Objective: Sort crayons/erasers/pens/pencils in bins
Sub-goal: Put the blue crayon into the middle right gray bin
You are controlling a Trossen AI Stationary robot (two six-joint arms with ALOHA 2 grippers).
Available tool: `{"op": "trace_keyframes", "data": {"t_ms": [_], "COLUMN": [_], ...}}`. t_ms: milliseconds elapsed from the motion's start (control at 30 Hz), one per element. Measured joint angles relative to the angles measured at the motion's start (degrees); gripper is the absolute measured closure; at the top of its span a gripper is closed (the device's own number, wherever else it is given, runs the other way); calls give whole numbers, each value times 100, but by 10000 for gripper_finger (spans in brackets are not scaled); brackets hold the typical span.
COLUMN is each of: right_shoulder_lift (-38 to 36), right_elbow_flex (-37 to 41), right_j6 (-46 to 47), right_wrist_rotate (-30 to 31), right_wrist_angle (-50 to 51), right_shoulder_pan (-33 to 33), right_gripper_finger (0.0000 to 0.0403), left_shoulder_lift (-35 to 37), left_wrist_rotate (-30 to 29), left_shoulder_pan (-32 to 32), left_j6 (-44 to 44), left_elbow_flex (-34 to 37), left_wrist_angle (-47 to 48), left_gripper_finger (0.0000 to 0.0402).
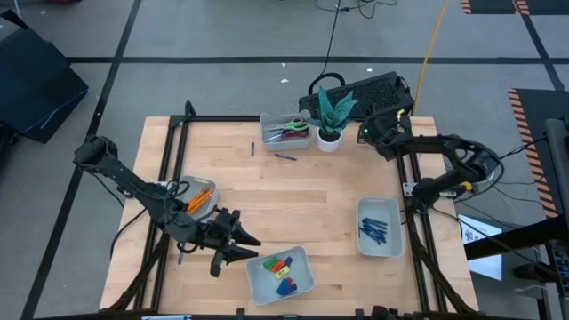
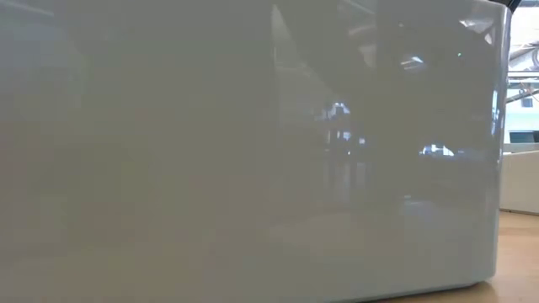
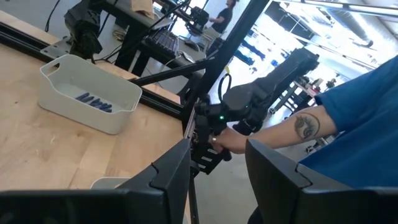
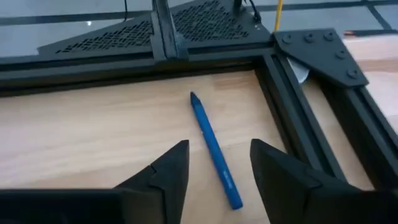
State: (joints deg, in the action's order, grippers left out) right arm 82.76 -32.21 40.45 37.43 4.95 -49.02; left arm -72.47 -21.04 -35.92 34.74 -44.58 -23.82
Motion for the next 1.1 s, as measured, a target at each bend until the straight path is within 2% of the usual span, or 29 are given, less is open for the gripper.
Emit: {"op": "trace_keyframes", "data": {"t_ms": [200, 433, 500, 567, 667, 867, 967, 1100], "right_shoulder_lift": [98, -259, -438, -433, -185, 704, 1141, 1646], "right_elbow_flex": [-7, -4, -121, -478, -1118, -2208, -2610, -3046], "right_j6": [206, 506, 124, -455, -1191, -2134, -2276, -2621], "right_wrist_rotate": [42, -601, -689, -770, -796, -2210, -2382, -2398], "right_wrist_angle": [67, 411, 468, 1011, 2019, 3172, 3521, 3872], "right_shoulder_pan": [40, 191, 226, 137, -169, -1018, -1149, -1170], "right_gripper_finger": [270, 281, 288, 302, 330, 372, 367, 335], "left_shoulder_lift": [0, 0, 0, 0, 0, 0, 0, 1], "left_wrist_rotate": [0, 0, 0, 0, 0, 0, 0, 2], "left_shoulder_pan": [0, 0, 0, 0, 0, 0, 0, -1], "left_j6": [-1, -1, 0, -1, -1, -6, -165, -483], "left_elbow_flex": [0, 0, 0, 0, 0, 0, 0, 0], "left_wrist_angle": [-2, -2, -2, -2, -2, 0, 5, 5], "left_gripper_finger": [245, 245, 245, 245, 245, 245, 245, 245]}}
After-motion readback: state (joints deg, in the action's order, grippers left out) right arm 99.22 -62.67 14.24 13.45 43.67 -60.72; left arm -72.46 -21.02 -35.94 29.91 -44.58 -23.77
